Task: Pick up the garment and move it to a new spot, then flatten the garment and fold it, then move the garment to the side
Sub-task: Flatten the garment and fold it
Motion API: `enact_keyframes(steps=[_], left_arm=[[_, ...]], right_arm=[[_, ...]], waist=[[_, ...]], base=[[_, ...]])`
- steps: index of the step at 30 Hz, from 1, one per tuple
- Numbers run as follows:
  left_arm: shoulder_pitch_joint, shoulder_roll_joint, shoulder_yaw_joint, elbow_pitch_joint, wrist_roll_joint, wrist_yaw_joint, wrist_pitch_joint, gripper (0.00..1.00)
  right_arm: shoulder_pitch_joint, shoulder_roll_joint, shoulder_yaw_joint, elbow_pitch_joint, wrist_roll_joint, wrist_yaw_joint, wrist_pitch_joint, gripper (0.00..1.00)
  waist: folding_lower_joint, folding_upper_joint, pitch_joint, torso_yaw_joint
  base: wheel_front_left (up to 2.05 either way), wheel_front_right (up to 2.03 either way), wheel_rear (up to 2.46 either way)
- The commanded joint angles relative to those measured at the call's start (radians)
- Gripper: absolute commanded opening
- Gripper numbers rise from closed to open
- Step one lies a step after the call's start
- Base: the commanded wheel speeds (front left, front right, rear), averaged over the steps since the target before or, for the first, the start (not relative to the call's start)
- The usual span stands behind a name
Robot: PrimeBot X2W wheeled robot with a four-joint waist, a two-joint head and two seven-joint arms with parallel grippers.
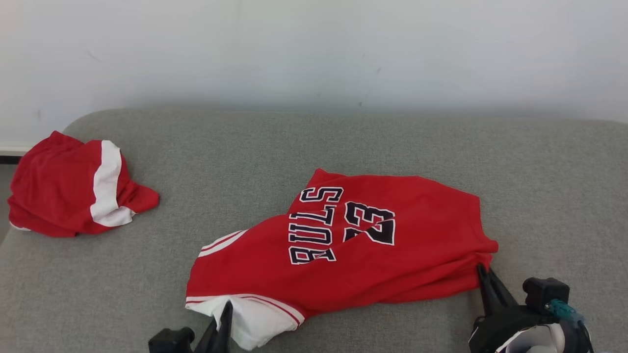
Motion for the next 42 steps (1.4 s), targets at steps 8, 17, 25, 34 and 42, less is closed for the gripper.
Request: enact_keyframes(steps=[8,17,25,34,42], left_arm=[[-0.151,0.083,-0.01,-0.246,-0.008,0.001,0.047,0.0],[-0.639,0.218,-0.09,-0.361,-0.049,0.002,0.217,0.0],[-1.145,0.287,-0.134,-0.228,-0.107,0.002,0.29,0.0],[-1.588,0.302,-0.205,-0.016,-0.144,0.002,0.276,0.0],[-1.809,0.311,-0.282,0.15,-0.168,0.002,0.259,0.0]], right_arm=[[-0.066,-0.076,0.052,-0.184,0.064,-0.002,0.021,0.0],[-0.388,-0.14,0.107,-0.327,0.119,-0.002,0.132,0.0],[-0.801,-0.186,0.112,-0.316,0.157,-0.002,0.229,0.0],[-1.241,-0.211,0.098,-0.166,0.177,-0.002,0.286,0.0],[-1.458,-0.238,0.128,-0.028,0.157,-0.002,0.312,0.0]], waist=[[0.0,-0.0001,0.033,-0.052],[0.0,-0.0001,0.224,-0.105],[0.0,-0.0001,0.425,-0.134],[0.0,-0.0001,0.558,-0.142],[0.0,-0.0001,0.617,-0.127]], base=[[0.0,0.0,0.0],[0.0,0.0,0.0],[0.0,0.0,0.0],[0.0,0.0,0.0],[0.0,0.0,0.0]])
